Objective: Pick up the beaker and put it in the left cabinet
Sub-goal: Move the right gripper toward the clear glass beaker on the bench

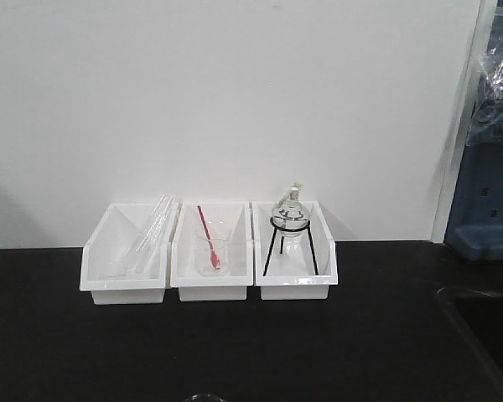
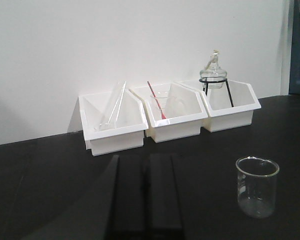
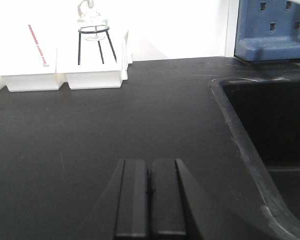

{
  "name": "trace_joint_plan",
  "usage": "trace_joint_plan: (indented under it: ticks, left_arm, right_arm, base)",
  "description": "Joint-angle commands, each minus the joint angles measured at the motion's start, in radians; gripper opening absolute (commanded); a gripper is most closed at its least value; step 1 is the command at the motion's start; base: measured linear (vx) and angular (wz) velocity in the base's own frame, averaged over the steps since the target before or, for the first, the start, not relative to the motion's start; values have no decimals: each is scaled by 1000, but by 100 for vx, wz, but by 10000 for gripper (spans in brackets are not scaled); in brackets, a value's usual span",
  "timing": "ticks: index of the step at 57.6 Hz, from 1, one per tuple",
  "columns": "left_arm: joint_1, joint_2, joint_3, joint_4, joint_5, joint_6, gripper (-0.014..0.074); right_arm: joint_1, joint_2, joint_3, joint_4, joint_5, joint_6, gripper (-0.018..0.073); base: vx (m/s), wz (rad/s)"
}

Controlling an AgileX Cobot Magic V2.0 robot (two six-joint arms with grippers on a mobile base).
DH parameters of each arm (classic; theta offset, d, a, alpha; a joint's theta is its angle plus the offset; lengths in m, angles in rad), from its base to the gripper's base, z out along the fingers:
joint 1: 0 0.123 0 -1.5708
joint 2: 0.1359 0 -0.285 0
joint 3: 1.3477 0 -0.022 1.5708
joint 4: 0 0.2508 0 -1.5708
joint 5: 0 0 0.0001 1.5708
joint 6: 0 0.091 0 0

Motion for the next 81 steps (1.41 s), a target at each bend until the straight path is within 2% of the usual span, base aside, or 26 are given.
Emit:
trace_joint_plan:
  ticks: [1, 21, 35, 43, 51, 67, 81]
  left_arm:
    - [-4, -19, 16, -8, -84, -3, 1]
    - [-4, -19, 16, -8, -84, -3, 1]
    - [-4, -19, 16, -8, -84, -3, 1]
    - [-4, -19, 16, -8, -84, -3, 1]
    - [-4, -19, 16, -8, -84, -3, 1]
    - [-4, -19, 16, -8, -84, -3, 1]
    - [-4, -19, 16, -8, -84, -3, 1]
  right_arm:
    - [-7, -14, 5, -16, -107, -7, -8]
    - [-7, -14, 5, -15, -221, -7, -8]
    - [-7, -14, -1, -15, -394, -7, -8]
    - [-7, 13, -72, -12, -389, -7, -8]
    - [-7, 176, -218, -13, -391, -12, -8]
    - [-7, 759, -607, -26, -469, -37, -8]
    - [-7, 1005, -742, -8, -518, 42, -6]
  base:
    - [0, 0]
    - [0, 0]
    - [0, 0]
    - [0, 0]
    - [0, 1]
    - [0, 0]
    - [0, 0]
